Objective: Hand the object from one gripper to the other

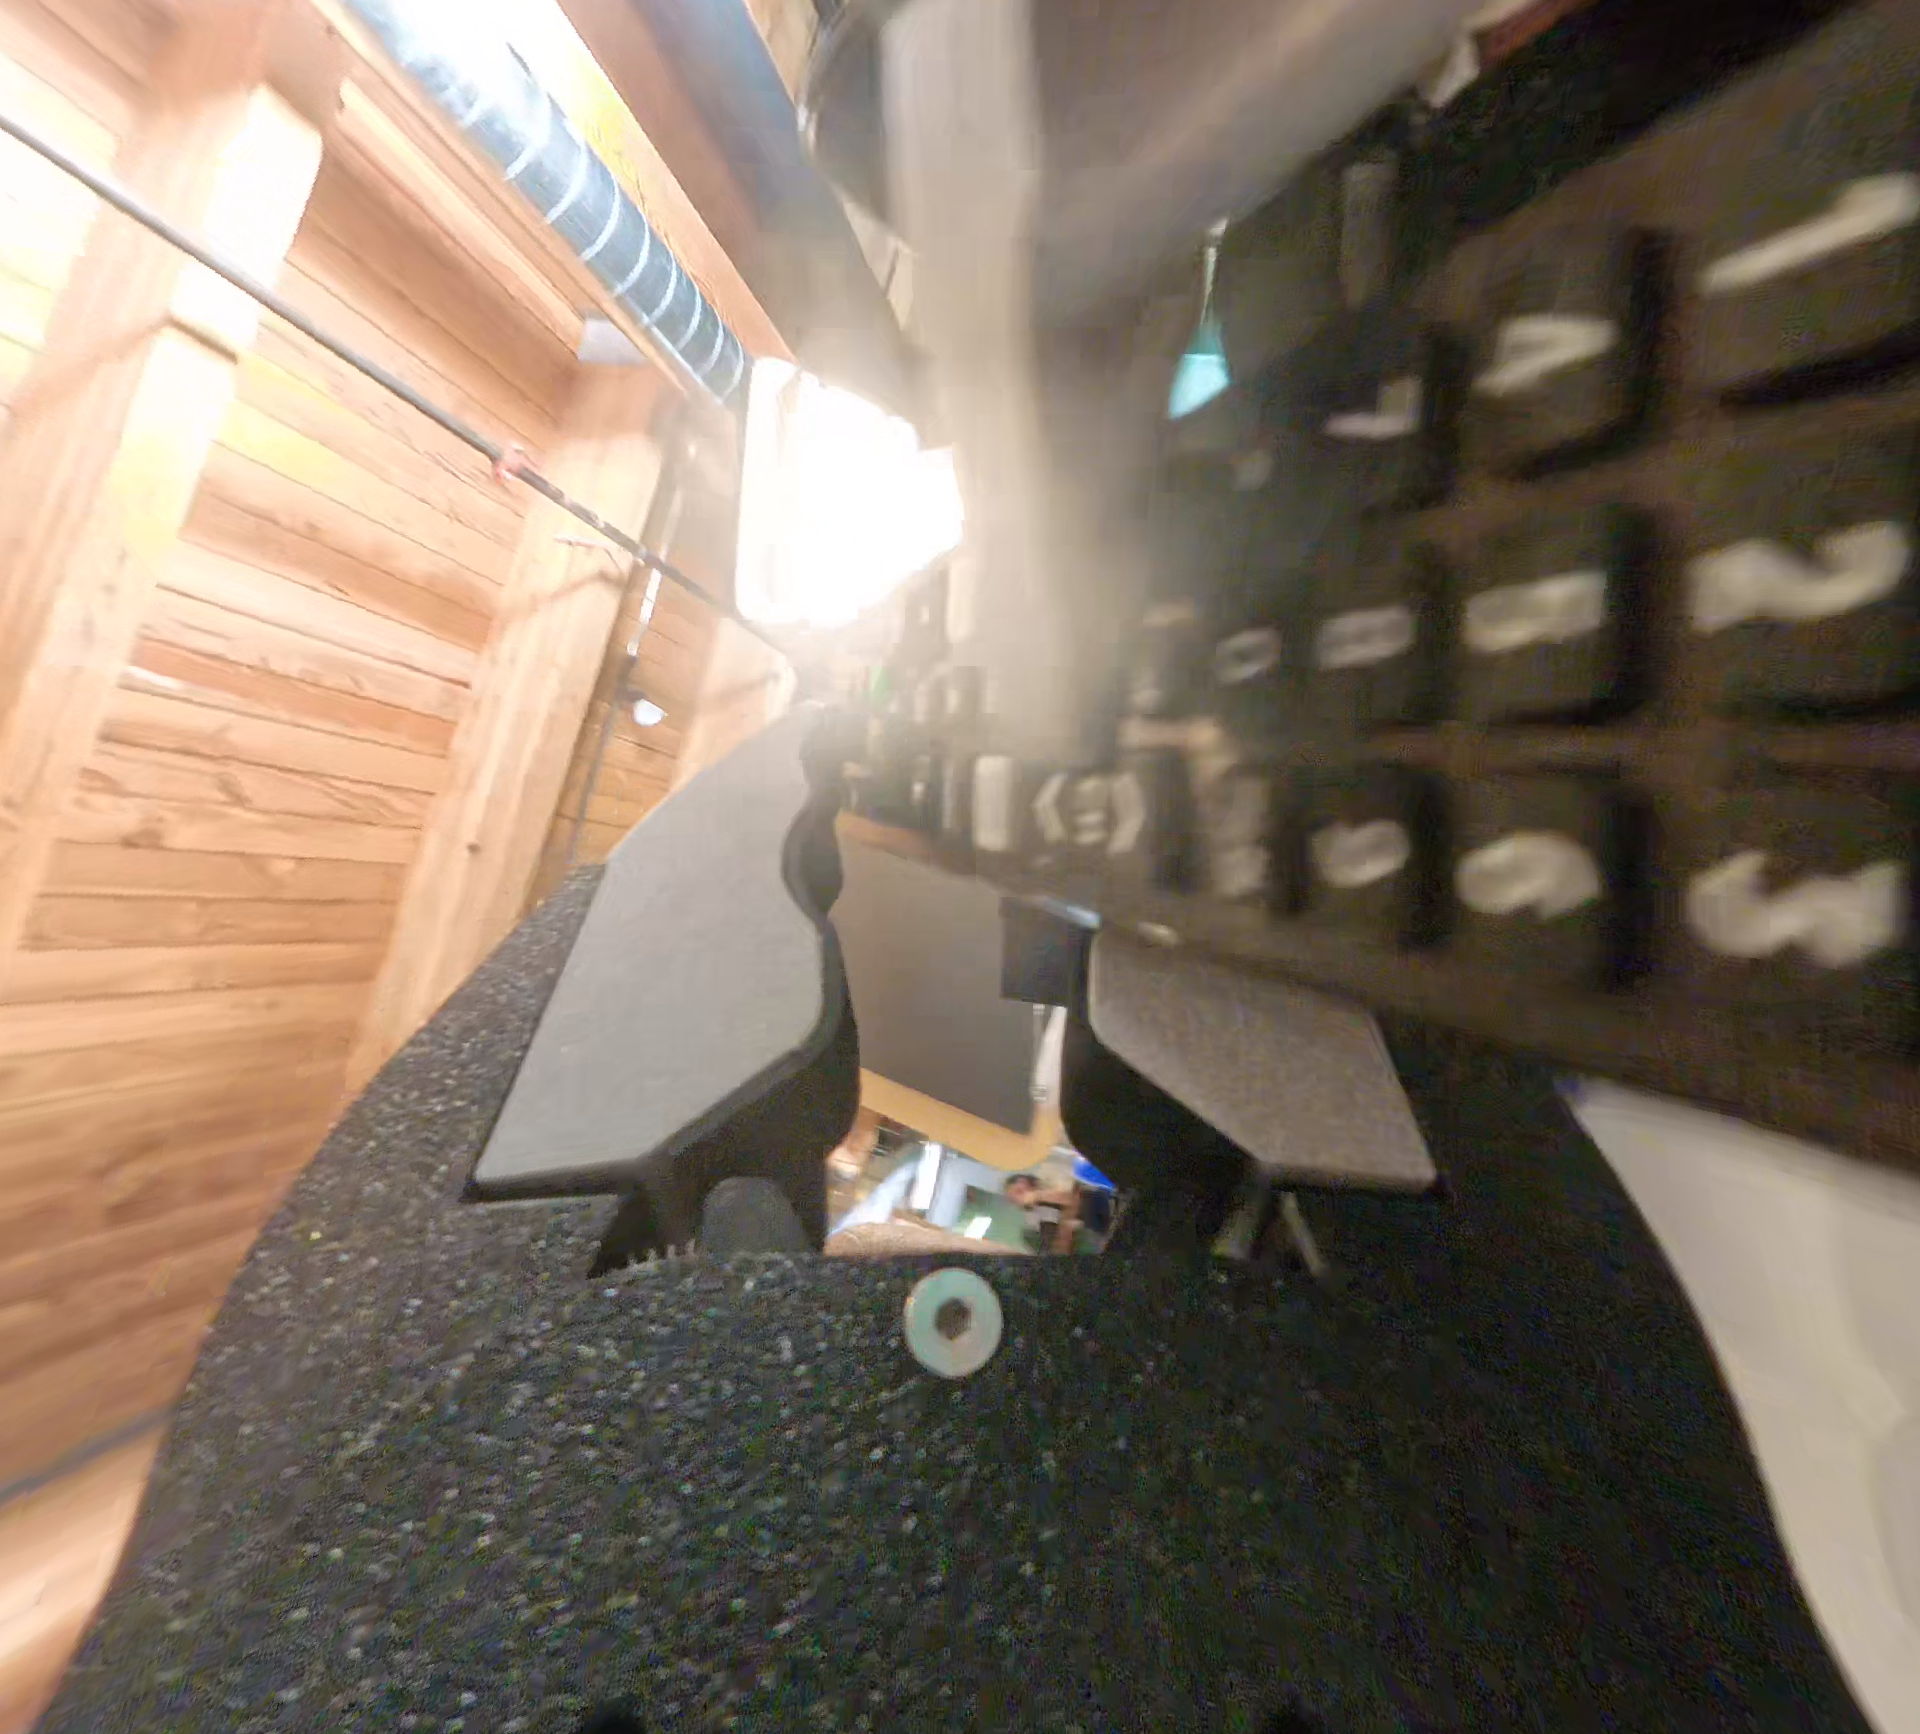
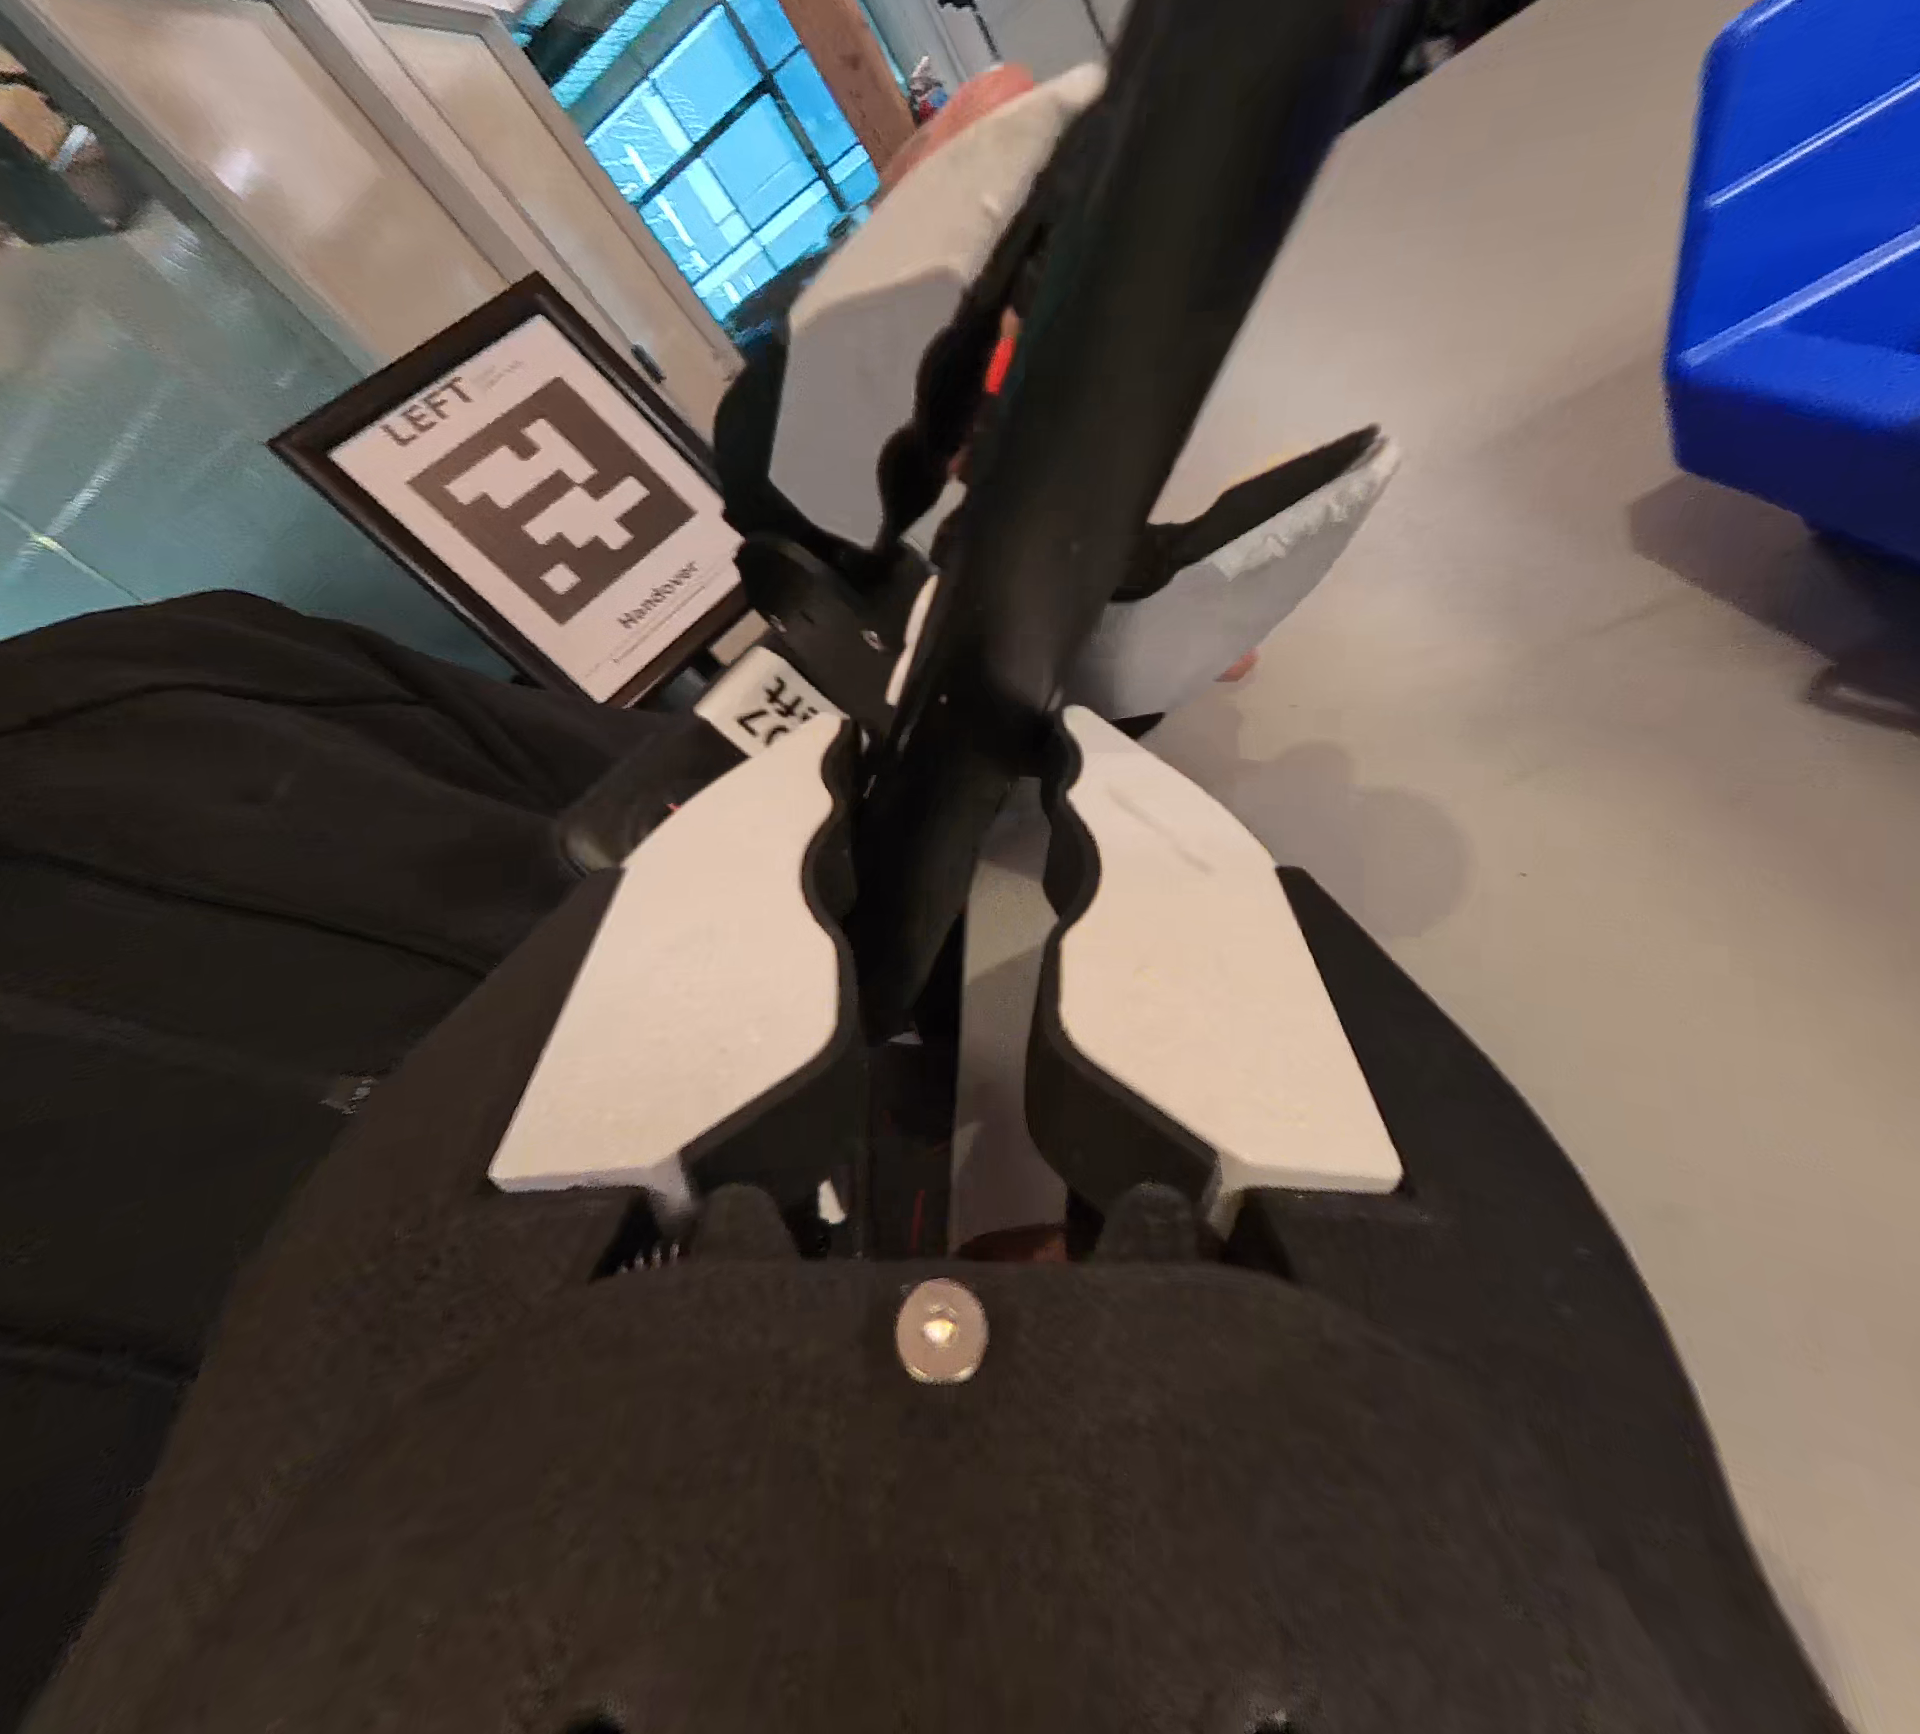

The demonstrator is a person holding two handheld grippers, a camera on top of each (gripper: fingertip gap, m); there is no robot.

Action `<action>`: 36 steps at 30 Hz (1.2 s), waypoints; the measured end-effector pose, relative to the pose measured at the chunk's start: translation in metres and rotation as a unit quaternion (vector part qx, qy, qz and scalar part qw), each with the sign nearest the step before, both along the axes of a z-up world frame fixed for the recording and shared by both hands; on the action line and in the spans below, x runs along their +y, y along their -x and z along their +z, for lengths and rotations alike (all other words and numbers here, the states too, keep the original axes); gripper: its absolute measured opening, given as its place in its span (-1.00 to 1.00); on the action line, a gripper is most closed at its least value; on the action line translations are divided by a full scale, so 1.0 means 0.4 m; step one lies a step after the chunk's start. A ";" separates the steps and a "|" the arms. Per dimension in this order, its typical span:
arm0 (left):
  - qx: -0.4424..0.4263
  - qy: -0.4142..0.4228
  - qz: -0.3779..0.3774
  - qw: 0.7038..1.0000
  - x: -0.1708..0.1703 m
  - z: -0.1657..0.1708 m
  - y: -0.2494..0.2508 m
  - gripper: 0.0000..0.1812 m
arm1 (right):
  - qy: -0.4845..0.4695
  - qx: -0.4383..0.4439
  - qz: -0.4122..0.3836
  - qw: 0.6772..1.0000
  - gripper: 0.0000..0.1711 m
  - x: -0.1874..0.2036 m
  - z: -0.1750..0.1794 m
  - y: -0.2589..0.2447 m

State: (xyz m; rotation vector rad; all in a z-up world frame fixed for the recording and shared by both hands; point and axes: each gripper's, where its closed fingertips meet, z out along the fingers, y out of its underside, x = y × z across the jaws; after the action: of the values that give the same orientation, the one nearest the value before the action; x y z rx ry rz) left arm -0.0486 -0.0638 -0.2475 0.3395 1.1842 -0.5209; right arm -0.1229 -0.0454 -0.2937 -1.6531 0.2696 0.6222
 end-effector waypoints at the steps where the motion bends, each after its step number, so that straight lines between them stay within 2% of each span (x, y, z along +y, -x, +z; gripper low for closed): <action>1: 0.024 0.021 -0.011 0.999 0.007 -0.001 -0.007 -0.45 | 0.001 -0.010 -0.015 1.000 -0.61 -0.004 -0.001 -0.014; 5: 0.132 0.118 -0.051 0.983 0.044 -0.002 -0.034 -0.22 | 0.022 -0.094 -0.106 0.990 -0.66 -0.037 -0.003 -0.096; 7: 0.177 0.161 -0.066 0.969 0.061 0.003 -0.043 -0.25 | 0.030 -0.151 -0.160 0.975 -0.68 -0.061 0.006 -0.138; 9: 0.228 0.218 -0.122 0.941 0.059 0.019 -0.029 -0.31 | 0.064 -0.224 -0.225 0.946 -0.67 -0.086 0.004 -0.186; 13: 0.381 0.300 -0.202 0.851 0.054 0.001 -0.027 -0.29 | 0.115 -0.351 -0.331 0.868 -0.68 -0.122 0.014 -0.252; 16: 0.509 0.339 -0.237 0.755 0.036 -0.039 -0.024 -0.24 | 0.146 -0.431 -0.377 0.807 -0.68 -0.129 0.017 -0.275; 18: 0.554 0.366 -0.256 0.703 0.029 -0.046 -0.021 -0.23 | 0.156 -0.473 -0.384 0.778 -0.69 -0.121 0.020 -0.272; 20: 0.570 0.390 -0.277 0.669 0.027 -0.036 -0.017 -0.22 | 0.156 -0.499 -0.376 0.765 -0.68 -0.103 0.019 -0.258; 24: 0.596 0.418 -0.315 0.609 0.012 -0.023 -0.004 -0.17 | 0.170 -0.511 -0.352 0.766 -0.69 -0.065 -0.010 -0.243; 27: 0.611 0.434 -0.314 0.583 0.004 -0.032 -0.011 -0.16 | 0.172 -0.527 -0.341 0.759 -0.69 -0.055 -0.015 -0.234; 36: 0.615 0.454 -0.297 0.571 0.015 -0.044 -0.030 -0.12 | 0.167 -0.528 -0.339 0.761 -0.69 -0.052 -0.015 -0.230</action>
State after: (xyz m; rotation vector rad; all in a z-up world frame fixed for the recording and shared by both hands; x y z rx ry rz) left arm -0.0367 -0.0578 -0.2649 -0.7412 1.8808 -2.1074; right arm -0.0308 -0.0661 -0.2996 -1.8214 0.1157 -0.9769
